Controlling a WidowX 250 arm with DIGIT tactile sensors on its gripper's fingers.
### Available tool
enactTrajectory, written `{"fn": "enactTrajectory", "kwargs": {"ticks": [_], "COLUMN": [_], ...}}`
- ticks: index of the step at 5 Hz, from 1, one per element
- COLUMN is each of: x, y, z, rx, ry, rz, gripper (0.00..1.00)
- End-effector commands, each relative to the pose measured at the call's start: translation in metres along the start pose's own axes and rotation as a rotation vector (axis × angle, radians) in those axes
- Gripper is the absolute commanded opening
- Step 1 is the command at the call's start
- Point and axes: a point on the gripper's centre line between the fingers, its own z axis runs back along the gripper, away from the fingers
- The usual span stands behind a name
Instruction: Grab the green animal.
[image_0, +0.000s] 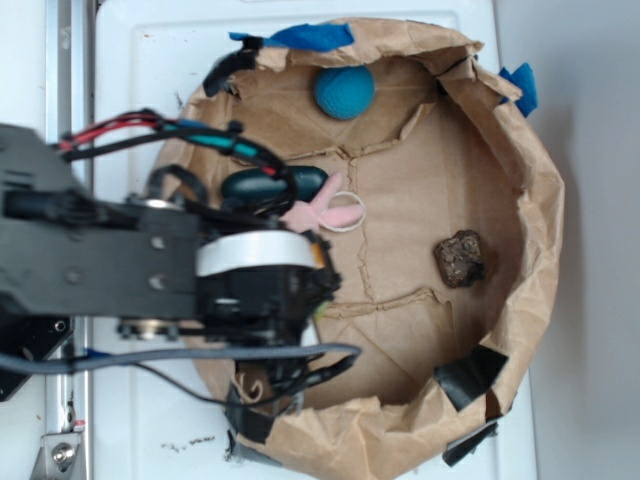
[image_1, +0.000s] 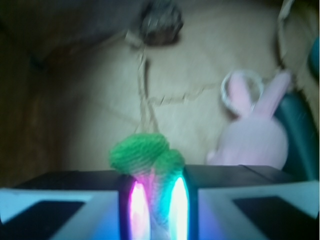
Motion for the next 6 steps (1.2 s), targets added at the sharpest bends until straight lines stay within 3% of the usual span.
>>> {"fn": "enactTrajectory", "kwargs": {"ticks": [1,3,6], "x": [0.037,0.062,0.064], "y": [0.023,0.026,0.017], "z": [0.024,0.074,0.078], "rx": [0.020,0.082,0.123], "ry": [-0.002,0.130,0.104], "rz": [0.066,-0.140,-0.158], "gripper": [0.00,0.00,0.00]}}
